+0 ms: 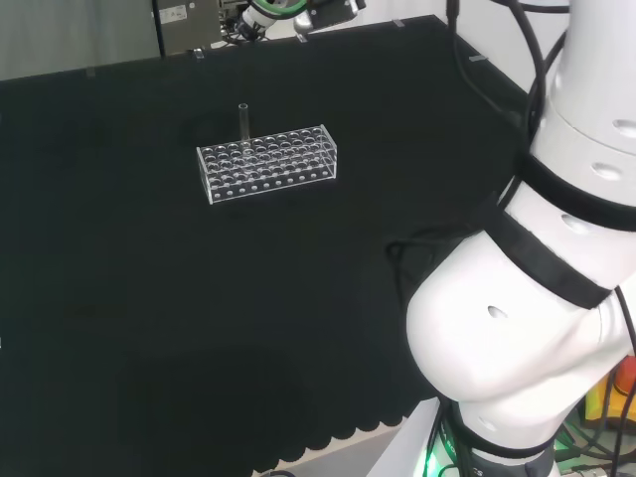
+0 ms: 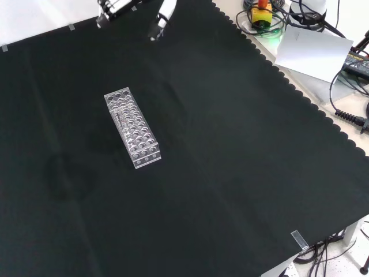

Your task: Pick up the test tube.

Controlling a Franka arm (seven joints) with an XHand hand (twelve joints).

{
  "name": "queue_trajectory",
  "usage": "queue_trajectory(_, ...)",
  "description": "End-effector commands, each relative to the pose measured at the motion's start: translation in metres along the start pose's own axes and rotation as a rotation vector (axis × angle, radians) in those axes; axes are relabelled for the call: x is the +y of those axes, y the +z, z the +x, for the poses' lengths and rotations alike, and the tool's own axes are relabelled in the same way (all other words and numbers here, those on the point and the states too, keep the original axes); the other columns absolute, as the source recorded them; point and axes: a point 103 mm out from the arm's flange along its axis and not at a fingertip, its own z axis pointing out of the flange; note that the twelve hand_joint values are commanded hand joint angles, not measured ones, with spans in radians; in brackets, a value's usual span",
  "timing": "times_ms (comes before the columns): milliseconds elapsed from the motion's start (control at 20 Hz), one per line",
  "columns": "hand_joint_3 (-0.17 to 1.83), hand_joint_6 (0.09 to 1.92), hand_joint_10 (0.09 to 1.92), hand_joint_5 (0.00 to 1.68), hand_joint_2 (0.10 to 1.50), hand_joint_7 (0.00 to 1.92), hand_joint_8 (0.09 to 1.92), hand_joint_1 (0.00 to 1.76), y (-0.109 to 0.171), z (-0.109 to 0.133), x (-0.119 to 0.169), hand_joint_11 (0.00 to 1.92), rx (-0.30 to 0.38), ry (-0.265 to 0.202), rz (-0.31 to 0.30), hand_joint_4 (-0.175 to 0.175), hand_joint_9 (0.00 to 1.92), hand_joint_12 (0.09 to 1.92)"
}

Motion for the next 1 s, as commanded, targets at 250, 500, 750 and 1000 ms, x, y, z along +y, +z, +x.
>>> queue_trajectory(250, -0.14, 0.09, 0.98, 0.19, 1.06, 0.09, 0.91, 0.67, 0.028, 0.029, 0.045, 0.00, -0.103, -0.033, 0.066, -0.113, 0.04, 1.51)
queue_trajectory(500, -0.16, 0.09, 0.97, 0.23, 1.07, 0.18, 0.91, 0.67, 0.046, 0.034, 0.061, 0.00, -0.128, -0.048, 0.101, -0.120, 0.11, 1.52)
queue_trajectory(750, -0.17, 0.09, 0.95, 0.28, 1.08, 0.28, 0.92, 0.68, 0.067, 0.036, 0.075, 0.00, -0.127, -0.055, 0.142, -0.125, 0.18, 1.53)
queue_trajectory(1000, -0.17, 0.09, 0.95, 0.29, 1.08, 0.32, 0.92, 0.68, 0.087, 0.030, 0.086, 0.00, -0.107, -0.031, 0.179, -0.126, 0.20, 1.54)
